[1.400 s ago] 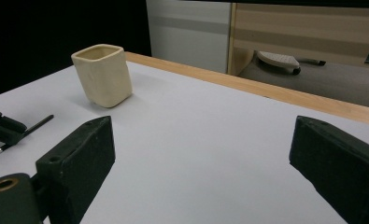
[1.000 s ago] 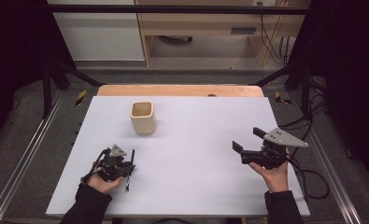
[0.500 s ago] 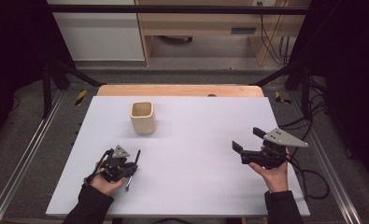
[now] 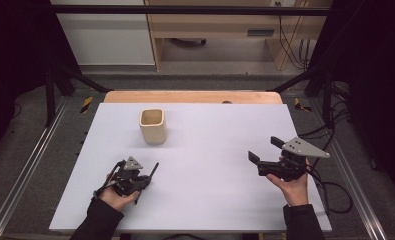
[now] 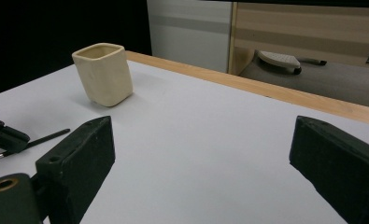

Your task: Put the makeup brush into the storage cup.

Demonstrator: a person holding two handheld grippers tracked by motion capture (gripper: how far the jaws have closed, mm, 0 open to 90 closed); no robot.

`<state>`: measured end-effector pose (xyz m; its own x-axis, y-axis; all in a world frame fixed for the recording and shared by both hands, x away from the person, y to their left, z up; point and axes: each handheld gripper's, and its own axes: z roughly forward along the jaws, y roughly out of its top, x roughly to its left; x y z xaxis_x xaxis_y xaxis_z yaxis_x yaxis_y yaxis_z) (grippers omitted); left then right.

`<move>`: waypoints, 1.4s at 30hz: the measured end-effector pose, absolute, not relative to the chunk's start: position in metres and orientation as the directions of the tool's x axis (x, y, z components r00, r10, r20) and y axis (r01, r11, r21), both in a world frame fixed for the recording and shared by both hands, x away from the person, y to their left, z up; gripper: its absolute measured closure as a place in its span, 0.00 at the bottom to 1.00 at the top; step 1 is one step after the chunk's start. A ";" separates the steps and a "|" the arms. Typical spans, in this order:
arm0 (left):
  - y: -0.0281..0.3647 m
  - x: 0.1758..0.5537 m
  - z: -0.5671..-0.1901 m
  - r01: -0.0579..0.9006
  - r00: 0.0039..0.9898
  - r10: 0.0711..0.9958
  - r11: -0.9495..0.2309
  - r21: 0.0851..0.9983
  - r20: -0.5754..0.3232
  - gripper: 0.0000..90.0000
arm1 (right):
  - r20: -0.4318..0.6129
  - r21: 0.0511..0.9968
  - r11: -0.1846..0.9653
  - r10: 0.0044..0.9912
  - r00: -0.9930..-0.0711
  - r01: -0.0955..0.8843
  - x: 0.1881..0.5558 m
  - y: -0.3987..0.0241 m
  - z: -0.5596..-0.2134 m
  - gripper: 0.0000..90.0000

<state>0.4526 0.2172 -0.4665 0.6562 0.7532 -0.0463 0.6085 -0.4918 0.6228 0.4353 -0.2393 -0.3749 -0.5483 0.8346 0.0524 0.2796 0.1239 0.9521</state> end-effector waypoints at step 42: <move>0.208 0.449 -0.465 0.566 0.732 0.678 -0.552 0.613 -0.065 0.92 | 0.050 0.953 0.125 0.834 -0.550 0.276 0.435 -0.240 -0.374 0.08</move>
